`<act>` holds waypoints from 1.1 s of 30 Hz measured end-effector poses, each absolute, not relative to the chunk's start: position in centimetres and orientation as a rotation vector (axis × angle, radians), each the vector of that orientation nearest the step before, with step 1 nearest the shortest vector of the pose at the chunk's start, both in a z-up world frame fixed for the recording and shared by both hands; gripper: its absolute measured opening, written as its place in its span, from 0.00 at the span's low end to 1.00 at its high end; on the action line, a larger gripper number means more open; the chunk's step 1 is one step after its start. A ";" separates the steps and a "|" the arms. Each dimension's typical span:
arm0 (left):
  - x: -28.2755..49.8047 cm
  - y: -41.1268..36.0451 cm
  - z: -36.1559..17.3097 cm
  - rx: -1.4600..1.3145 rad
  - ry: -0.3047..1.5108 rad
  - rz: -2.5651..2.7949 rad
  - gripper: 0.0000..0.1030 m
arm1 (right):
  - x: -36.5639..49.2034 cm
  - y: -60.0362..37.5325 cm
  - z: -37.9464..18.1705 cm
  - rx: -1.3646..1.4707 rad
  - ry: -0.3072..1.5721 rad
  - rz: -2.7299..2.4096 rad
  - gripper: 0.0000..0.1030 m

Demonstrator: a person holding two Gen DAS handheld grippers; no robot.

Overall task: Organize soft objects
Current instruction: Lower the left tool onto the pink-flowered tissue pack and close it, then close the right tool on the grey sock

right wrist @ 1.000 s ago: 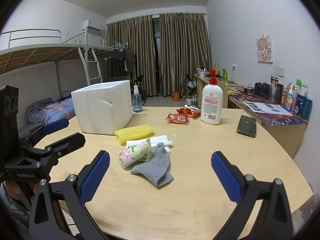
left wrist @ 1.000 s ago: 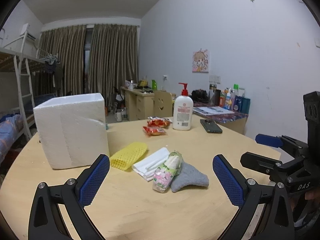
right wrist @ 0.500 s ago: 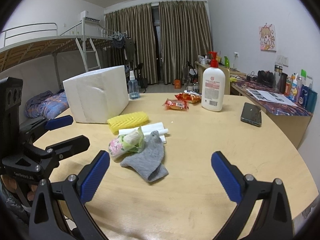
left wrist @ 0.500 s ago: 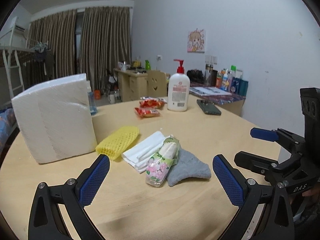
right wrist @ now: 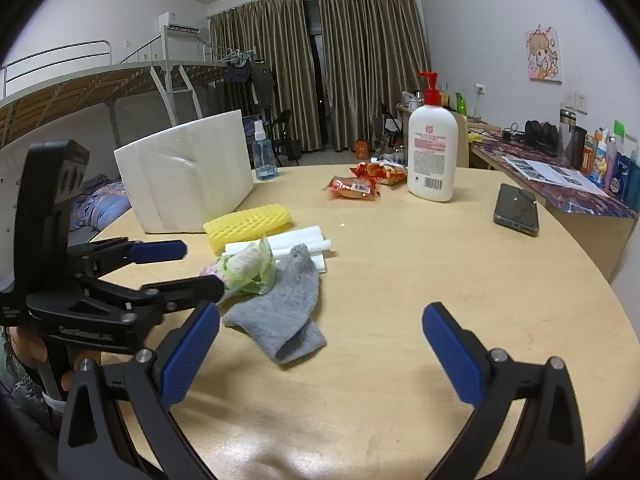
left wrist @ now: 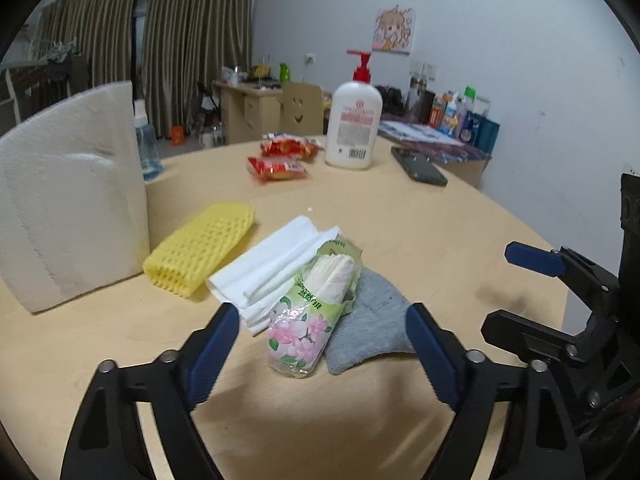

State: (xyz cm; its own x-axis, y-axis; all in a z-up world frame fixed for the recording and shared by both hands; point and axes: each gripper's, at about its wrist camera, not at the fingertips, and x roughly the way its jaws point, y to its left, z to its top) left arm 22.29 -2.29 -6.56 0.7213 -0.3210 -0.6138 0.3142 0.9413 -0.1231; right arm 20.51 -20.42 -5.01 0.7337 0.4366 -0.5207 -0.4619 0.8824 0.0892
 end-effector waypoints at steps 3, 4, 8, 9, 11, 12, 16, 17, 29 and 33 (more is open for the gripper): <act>23.2 -2.4 -7.1 -0.016 0.716 -0.348 0.66 | 21.1 -20.5 -5.4 -0.044 0.578 0.499 1.00; 23.5 -2.4 -7.4 -0.015 0.734 -0.342 0.59 | 21.3 -20.5 -5.5 -0.044 0.583 0.501 1.00; 24.6 -2.3 -8.3 -0.012 0.788 -0.323 0.56 | 21.8 -20.4 -5.8 -0.041 0.598 0.515 1.00; 24.8 -2.3 -8.5 -0.009 0.801 -0.317 0.56 | 21.8 -20.4 -5.9 -0.042 0.600 0.519 1.00; 24.9 -2.2 -8.7 -0.014 0.819 -0.317 0.53 | 22.0 -20.2 -6.0 -0.044 0.605 0.525 1.00; 25.0 -2.2 -8.8 -0.014 0.822 -0.317 0.41 | 22.1 -20.2 -6.1 -0.045 0.608 0.527 1.00; 25.1 -2.1 -8.9 -0.020 0.835 -0.322 0.31 | 22.3 -20.0 -6.3 -0.049 0.617 0.531 1.00; 25.1 -2.0 -8.9 -0.025 0.837 -0.322 0.29 | 22.3 -20.0 -6.3 -0.050 0.617 0.531 1.00; 23.2 -0.8 -6.7 -0.057 0.735 -0.349 0.26 | 22.6 -18.5 -6.0 -0.075 0.633 0.541 1.00; 22.6 0.2 -6.3 -0.063 0.714 -0.337 0.26 | 22.8 -17.6 -6.1 -0.089 0.646 0.543 1.00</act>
